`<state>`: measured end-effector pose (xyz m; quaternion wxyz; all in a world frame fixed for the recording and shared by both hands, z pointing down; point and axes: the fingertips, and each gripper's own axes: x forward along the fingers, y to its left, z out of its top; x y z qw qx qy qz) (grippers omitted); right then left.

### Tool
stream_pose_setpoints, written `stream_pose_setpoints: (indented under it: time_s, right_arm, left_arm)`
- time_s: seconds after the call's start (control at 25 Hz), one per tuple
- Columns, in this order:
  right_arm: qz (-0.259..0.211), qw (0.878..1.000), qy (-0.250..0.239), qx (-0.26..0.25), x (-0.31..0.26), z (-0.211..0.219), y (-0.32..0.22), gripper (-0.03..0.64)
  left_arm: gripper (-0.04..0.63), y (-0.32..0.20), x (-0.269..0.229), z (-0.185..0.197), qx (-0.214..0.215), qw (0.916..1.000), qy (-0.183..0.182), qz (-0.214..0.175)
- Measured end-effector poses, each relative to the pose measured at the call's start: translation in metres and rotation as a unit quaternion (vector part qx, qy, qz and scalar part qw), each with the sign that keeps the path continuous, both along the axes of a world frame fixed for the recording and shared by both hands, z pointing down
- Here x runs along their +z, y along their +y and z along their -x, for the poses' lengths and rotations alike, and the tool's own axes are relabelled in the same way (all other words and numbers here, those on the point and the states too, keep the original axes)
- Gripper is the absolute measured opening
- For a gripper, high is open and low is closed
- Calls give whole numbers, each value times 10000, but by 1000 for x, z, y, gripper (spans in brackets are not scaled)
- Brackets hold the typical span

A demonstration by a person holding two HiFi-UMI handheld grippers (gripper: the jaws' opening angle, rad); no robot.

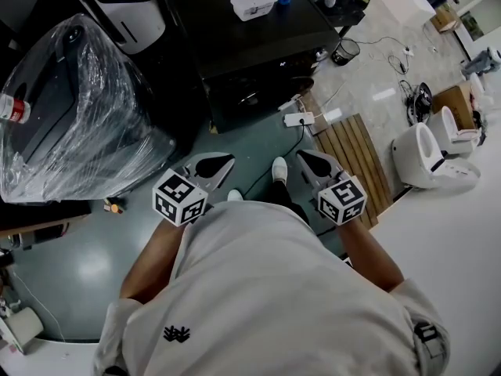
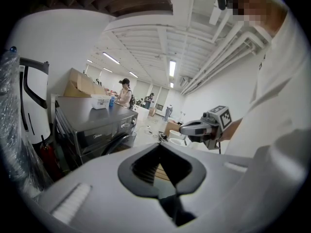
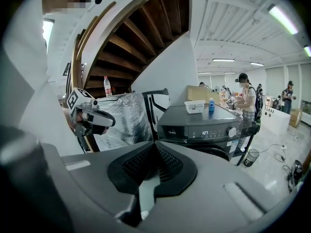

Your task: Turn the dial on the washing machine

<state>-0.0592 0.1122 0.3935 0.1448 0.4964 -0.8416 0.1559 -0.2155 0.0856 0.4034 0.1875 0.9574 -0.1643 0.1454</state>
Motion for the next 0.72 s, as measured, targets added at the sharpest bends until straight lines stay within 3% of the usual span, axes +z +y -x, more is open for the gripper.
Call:
stream_pose_setpoints:
  time_s: [0.72]
  right_arm:
    - [70,9999,51,-76,12,-16,-15,2]
  left_arm:
    - [55,-12,15,-3,-228,9996,-29,162]
